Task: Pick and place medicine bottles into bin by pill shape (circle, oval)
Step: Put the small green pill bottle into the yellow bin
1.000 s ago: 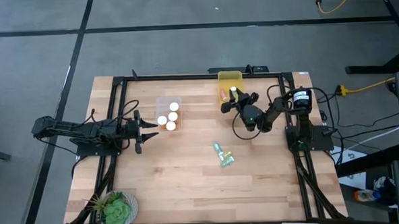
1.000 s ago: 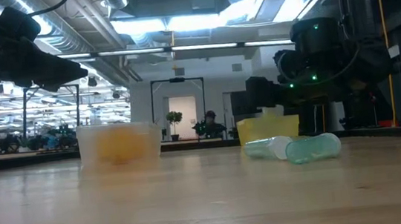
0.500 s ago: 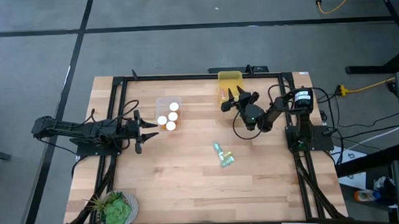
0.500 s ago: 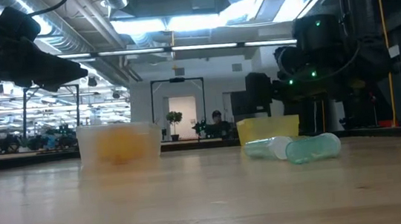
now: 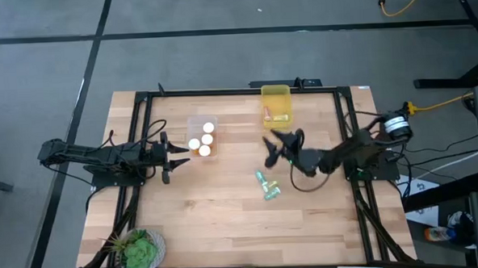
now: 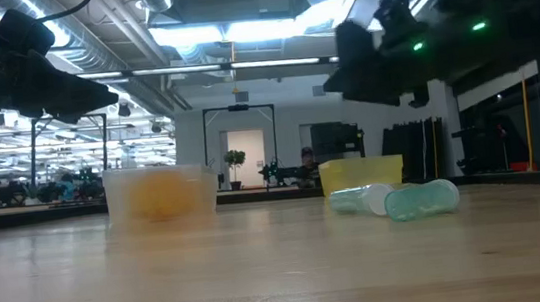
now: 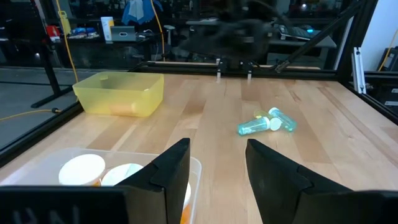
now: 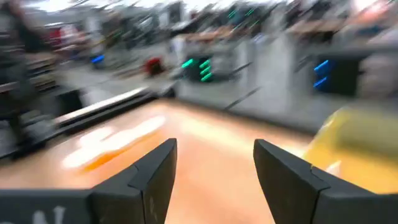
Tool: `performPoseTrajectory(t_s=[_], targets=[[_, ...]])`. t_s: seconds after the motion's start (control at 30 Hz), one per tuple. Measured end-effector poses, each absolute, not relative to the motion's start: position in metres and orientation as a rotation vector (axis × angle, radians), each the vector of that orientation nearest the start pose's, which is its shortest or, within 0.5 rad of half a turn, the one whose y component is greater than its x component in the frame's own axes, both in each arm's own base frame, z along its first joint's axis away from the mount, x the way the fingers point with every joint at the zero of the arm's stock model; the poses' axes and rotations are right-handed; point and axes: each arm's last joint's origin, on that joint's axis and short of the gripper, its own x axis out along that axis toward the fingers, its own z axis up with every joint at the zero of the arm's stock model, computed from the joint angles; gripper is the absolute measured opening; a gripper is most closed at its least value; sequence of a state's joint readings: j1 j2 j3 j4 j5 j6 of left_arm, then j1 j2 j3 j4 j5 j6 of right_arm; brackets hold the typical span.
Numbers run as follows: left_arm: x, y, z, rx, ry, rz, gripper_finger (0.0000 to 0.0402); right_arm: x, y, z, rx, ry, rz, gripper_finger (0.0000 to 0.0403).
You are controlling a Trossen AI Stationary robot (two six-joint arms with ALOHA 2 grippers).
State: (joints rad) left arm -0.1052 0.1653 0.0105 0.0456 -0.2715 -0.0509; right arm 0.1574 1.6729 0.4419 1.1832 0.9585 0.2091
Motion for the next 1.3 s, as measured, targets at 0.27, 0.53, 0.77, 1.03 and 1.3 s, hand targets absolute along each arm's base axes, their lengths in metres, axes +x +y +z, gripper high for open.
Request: performPoseTrajectory(t_s=[0.27,0.53,0.77,1.03,1.3], targets=[[0.106,-0.003,0.158,-0.031,0.103,0.168,0.0149,0.261,0.06,0.151,0.579,0.192,-0.48,0.0215],[0.106,-0.003,0.158,-0.048,0.101,0.17,0.0149,0.281,0.067,0.173,0.715,0.678,-0.542,0.0215],[0.106,-0.003,0.158,-0.049,0.101,0.17,0.0149,0.303,0.066,0.2,0.683,0.864,-0.622,0.0213],[0.106,-0.003,0.158,-0.049,0.101,0.17,0.0149,0.335,0.072,0.175,0.64,1.036,-0.573,0.0198],[0.106,-0.003,0.158,-0.048,0.101,0.17,0.0149,0.353,0.074,0.148,0.558,1.139,-0.535,0.0196]])
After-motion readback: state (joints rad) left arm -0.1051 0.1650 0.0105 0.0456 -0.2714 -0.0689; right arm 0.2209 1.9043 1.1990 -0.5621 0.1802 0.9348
